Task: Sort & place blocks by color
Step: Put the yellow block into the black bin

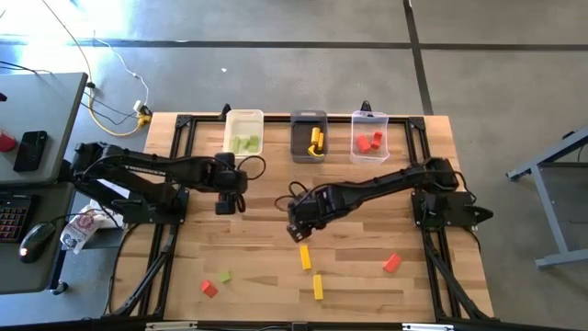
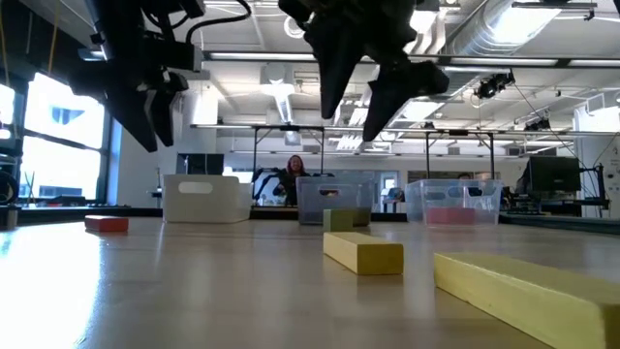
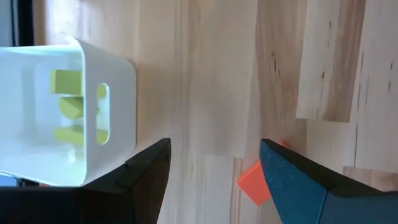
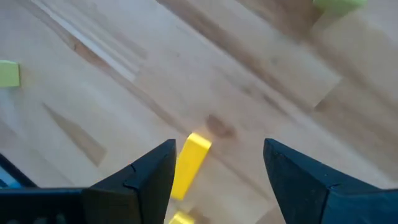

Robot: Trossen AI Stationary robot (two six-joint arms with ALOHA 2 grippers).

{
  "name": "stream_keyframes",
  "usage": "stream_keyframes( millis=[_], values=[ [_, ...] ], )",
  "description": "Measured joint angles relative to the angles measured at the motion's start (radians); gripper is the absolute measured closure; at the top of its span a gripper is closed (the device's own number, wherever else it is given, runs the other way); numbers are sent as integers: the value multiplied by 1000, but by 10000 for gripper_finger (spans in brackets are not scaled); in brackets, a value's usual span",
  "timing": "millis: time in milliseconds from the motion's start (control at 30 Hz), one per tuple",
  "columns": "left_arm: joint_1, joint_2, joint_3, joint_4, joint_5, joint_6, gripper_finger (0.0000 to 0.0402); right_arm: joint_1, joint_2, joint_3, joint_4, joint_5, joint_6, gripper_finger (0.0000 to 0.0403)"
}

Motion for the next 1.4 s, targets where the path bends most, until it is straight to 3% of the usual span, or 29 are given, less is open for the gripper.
stream_keyframes(
  millis=[233,567,1400],
  values=[
    [0,-104,0,-27,4,-53,170,61,0,0,12,44,148,174],
    [0,-211,1,-20,4,-170,170,136,0,0,62,95,232,174],
    [0,-231,1,-14,4,-203,170,170,157,-1,170,39,241,174]
  ],
)
